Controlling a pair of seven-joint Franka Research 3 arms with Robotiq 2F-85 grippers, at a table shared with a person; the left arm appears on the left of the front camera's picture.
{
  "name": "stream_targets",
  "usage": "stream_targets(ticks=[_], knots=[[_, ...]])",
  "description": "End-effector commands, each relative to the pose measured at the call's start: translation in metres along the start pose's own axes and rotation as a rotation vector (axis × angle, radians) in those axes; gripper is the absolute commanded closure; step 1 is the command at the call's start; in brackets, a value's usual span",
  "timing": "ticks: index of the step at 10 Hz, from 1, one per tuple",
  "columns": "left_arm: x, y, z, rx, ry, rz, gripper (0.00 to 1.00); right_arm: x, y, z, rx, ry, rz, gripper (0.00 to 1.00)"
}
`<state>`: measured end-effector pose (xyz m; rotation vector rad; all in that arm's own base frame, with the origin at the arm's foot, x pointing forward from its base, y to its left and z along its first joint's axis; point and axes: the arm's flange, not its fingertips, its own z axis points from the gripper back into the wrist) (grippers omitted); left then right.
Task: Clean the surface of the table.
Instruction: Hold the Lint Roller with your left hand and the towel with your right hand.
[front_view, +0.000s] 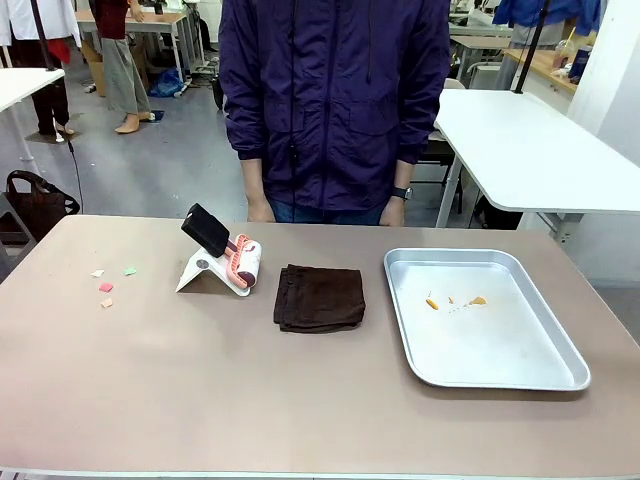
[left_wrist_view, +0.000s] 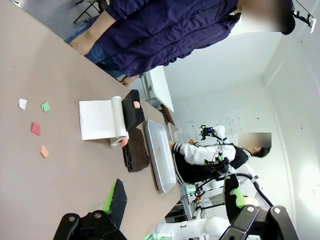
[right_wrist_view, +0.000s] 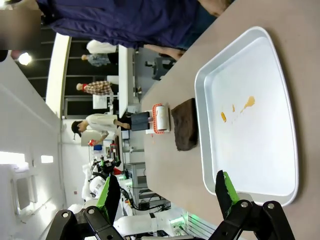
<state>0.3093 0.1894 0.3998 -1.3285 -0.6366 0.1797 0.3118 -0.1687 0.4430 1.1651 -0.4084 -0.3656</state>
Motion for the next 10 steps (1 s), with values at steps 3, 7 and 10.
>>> stream_targets(ticks=[3,7,10], knots=[[0.013,-0.045,-0.051,0.061,0.131,-0.079,0.00,-0.009,0.055,-0.054,-0.128,0.033,0.132,0.00],[0.011,-0.095,-0.159,0.211,0.383,-0.192,0.00,-0.044,0.130,-0.181,-0.312,0.221,0.317,0.00],[0.022,-0.099,-0.246,0.366,0.564,-0.234,0.00,-0.082,0.152,-0.306,-0.434,0.368,0.405,0.00]])
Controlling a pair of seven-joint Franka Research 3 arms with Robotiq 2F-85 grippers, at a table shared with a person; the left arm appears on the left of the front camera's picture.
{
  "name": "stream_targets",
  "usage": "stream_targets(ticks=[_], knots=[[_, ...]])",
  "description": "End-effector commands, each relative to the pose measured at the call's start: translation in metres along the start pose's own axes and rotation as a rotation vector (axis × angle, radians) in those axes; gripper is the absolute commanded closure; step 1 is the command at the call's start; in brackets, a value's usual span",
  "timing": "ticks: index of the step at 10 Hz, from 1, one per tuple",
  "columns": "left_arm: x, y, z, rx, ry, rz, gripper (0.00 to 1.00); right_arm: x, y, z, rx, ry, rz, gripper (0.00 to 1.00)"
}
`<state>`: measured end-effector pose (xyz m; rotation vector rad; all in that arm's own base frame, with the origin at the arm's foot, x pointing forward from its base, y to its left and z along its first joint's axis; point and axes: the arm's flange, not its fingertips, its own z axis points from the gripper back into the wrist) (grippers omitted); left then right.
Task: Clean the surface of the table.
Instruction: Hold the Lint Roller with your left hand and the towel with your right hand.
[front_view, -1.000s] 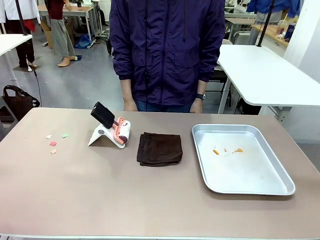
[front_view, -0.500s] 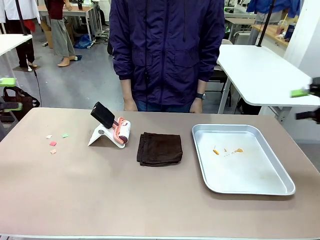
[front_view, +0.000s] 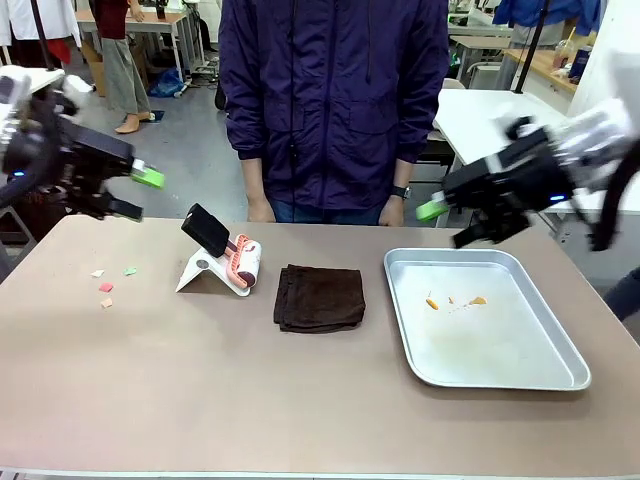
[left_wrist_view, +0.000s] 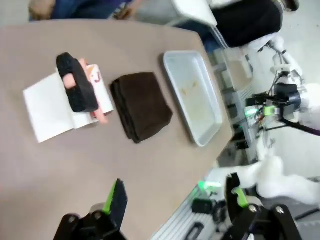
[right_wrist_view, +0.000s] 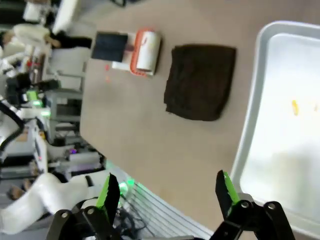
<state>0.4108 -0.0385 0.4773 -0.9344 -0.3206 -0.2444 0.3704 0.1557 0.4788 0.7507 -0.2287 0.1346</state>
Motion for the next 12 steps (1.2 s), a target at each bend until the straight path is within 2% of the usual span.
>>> stream_targets(ticks=[1,3,4,6,10,11,12], knots=[[0.034,0.019,-0.017,0.108,0.078,0.043,0.00,0.032,0.007,-0.051,-0.108,0.027,0.001,0.00],[0.048,0.033,-0.030,0.212,0.116,0.122,0.00,0.034,0.011,-0.102,-0.131,0.031,-0.003,0.00],[0.049,0.038,-0.029,0.235,0.138,0.136,0.00,0.032,0.010,-0.121,-0.119,0.071,0.000,0.00],[0.050,0.050,-0.031,0.215,0.121,0.136,0.00,0.030,0.001,-0.154,-0.101,0.128,-0.059,0.00],[0.058,0.065,-0.037,0.177,0.049,0.193,0.00,0.038,-0.010,-0.148,-0.072,0.022,-0.145,0.00],[0.050,0.061,-0.033,0.204,0.108,0.152,0.00,0.031,-0.014,-0.158,-0.095,0.116,-0.091,0.00],[0.050,0.061,-0.033,0.204,0.108,0.152,0.00,0.031,-0.014,-0.158,-0.095,0.116,-0.091,0.00]])
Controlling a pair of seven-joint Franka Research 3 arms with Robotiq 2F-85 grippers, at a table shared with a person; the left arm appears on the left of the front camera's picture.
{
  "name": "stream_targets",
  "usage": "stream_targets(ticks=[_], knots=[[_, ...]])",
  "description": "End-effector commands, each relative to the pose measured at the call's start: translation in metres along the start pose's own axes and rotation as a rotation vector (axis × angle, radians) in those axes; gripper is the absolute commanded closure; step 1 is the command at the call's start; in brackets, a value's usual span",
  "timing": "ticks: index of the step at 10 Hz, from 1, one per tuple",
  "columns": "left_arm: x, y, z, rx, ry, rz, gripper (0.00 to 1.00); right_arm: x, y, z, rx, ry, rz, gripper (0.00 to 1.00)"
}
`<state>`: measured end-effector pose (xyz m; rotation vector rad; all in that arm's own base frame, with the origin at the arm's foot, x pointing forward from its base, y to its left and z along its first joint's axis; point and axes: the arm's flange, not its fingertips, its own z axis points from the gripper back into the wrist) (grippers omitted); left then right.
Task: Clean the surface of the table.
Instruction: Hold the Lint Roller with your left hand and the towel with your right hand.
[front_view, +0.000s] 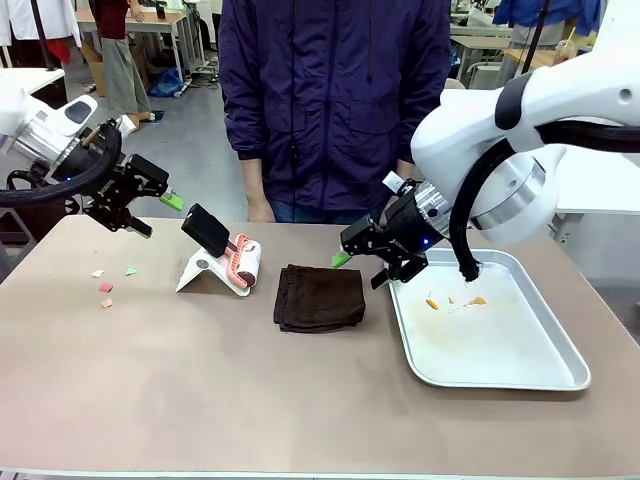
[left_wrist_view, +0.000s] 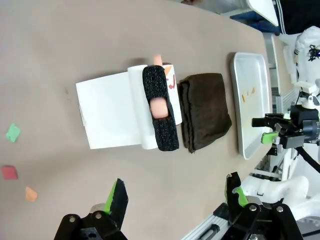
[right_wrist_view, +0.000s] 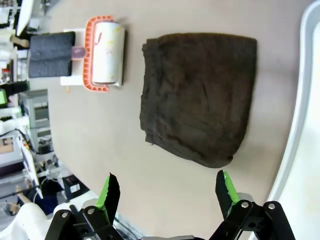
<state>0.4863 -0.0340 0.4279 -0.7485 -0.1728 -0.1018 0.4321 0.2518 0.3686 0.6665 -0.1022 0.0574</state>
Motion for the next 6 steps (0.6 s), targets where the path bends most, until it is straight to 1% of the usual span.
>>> stream_targets(ticks=[1,3,4,5,6], knots=[[-0.002,-0.003,0.003,0.010,0.009,-0.016,0.00,-0.004,0.001,-0.005,-0.010,0.020,0.017,0.00],[0.000,0.000,0.000,0.004,0.003,-0.004,0.00,-0.002,0.001,-0.003,-0.002,0.009,0.005,0.00],[0.007,-0.005,-0.007,0.007,-0.004,0.010,0.00,0.002,0.005,-0.006,-0.078,-0.026,0.022,0.00],[0.015,-0.009,-0.015,0.026,0.011,0.018,0.00,0.013,0.004,-0.014,-0.142,-0.041,-0.008,0.00],[0.022,-0.013,-0.022,0.034,0.035,0.013,0.00,0.023,0.001,-0.020,-0.167,-0.036,-0.024,0.00]])
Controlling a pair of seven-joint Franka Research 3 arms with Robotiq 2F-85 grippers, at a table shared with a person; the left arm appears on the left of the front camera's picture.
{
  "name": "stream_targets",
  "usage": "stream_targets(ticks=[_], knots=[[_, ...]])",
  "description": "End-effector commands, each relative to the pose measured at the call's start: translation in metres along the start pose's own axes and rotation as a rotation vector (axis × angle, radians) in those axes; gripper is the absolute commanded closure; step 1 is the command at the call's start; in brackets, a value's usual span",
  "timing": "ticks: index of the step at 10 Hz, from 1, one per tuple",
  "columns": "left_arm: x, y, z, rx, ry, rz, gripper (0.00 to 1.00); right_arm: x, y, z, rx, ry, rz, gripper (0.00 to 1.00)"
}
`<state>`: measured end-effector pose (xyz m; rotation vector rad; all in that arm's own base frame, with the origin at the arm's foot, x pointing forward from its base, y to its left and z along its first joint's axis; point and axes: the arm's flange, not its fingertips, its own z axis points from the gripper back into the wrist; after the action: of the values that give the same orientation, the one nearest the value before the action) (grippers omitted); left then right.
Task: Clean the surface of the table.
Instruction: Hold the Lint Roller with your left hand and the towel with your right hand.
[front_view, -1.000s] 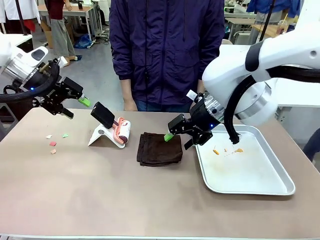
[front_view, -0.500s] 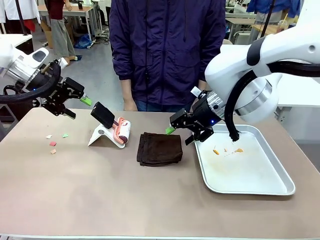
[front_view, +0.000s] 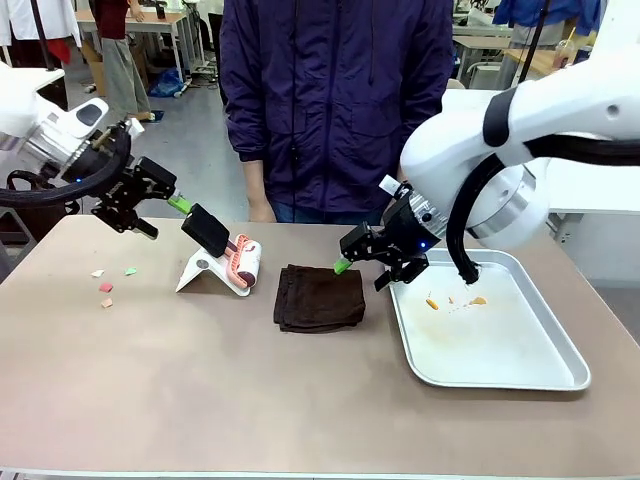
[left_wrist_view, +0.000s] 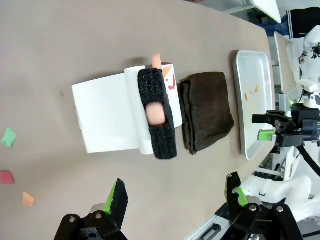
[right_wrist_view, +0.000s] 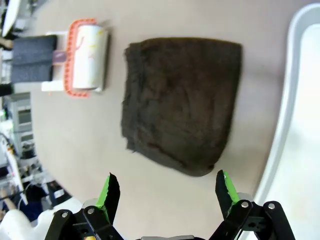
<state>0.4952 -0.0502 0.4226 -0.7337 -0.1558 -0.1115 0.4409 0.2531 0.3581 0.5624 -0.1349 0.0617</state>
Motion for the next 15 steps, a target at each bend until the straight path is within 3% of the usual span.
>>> stream_targets(ticks=[1,6,15], knots=[[0.023,-0.008,-0.012,0.043,0.008,0.041,0.00,0.026,0.004,-0.020,-0.109,-0.012,-0.055,0.00],[0.042,-0.004,-0.037,0.071,0.098,0.112,0.00,0.063,0.003,-0.061,-0.172,0.016,-0.080,0.00],[0.042,-0.002,-0.045,0.053,0.108,0.129,0.00,0.064,-0.005,-0.075,-0.149,0.079,-0.158,0.00]])
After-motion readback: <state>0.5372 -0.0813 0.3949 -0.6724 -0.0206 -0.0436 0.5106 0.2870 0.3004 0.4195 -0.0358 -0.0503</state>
